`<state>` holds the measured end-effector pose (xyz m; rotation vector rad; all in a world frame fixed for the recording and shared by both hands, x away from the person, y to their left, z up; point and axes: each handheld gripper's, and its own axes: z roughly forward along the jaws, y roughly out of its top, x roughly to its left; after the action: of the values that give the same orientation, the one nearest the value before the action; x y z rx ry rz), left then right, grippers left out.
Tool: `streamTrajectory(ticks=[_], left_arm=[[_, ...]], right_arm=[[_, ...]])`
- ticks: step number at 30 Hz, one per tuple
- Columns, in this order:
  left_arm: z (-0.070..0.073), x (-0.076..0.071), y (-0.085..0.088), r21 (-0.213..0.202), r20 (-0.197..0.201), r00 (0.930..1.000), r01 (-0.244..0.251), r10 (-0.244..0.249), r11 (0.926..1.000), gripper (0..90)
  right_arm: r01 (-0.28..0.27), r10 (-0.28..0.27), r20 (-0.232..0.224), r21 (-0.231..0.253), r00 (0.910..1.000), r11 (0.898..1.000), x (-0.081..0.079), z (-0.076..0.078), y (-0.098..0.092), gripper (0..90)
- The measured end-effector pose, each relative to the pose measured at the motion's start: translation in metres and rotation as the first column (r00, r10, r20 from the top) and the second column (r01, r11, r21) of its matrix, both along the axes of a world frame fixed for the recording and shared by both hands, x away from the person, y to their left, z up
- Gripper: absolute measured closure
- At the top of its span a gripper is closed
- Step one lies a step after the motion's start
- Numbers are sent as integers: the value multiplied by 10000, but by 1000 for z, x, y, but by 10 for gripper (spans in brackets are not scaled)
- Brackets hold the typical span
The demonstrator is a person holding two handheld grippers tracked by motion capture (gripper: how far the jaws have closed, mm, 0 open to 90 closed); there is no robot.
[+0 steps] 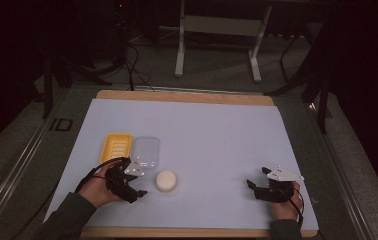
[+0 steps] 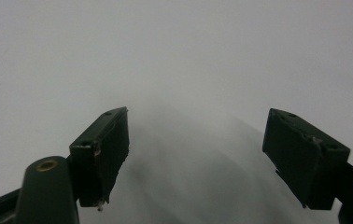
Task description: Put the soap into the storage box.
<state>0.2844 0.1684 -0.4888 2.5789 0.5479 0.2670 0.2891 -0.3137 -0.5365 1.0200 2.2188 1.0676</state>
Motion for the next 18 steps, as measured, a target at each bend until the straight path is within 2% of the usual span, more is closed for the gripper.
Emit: streamTrajectory(ticks=[18], left_arm=[[0, 11, -8, 147, -153, 9998, 137, -135, 9998, 244]], right_arm=[[-13, 13, -37, -3, 10000, 10000, 0, 0, 0, 225]])
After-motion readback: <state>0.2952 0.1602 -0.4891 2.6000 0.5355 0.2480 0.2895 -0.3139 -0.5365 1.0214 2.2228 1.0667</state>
